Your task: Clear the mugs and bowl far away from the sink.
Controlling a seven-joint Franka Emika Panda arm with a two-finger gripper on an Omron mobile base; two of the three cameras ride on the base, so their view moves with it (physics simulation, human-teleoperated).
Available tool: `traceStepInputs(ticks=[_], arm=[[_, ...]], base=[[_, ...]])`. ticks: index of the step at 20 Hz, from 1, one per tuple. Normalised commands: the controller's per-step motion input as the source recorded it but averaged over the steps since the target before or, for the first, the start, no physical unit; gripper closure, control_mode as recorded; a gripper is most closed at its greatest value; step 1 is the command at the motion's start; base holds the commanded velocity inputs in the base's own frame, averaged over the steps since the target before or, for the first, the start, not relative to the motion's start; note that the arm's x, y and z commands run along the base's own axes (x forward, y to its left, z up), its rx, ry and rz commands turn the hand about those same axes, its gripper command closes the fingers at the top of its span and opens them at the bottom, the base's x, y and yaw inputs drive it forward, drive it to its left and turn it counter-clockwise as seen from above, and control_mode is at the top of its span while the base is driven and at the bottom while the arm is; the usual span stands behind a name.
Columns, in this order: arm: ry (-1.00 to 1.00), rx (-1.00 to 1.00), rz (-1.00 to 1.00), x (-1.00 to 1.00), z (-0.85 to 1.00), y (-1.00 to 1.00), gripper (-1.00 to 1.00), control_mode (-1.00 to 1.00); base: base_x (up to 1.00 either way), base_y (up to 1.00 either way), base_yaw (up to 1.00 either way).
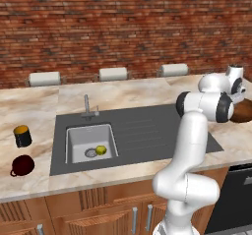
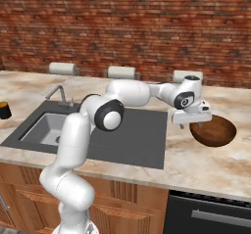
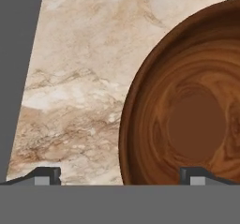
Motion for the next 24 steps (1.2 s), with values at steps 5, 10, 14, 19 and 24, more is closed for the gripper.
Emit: traceStepInputs(ticks=[5, 10, 14, 19, 24], arm=[[0.0, 0.0, 0.0, 0.0, -0.18, 0.0, -1.0, -1.0], [0.0, 0.0, 0.0, 0.02, -0.22, -0.17, -1.0, -1.0], [0.0, 0.0, 0.0, 0.0, -0.08, -0.03, -1.0, -1.0], [0.0, 0.0, 0.0, 0.0, -0.02, -0.03, -1.0, -1.0], [0.0, 0.0, 0.0, 0.0, -0.02, 0.0, 1.0, -1.0]], base=[[0.0, 0.0, 0.0], [0.0, 0.0, 0.0], [0.0, 0.0, 0.0], [0.0, 0.0, 0.0], [0.0, 0.0, 0.0]])
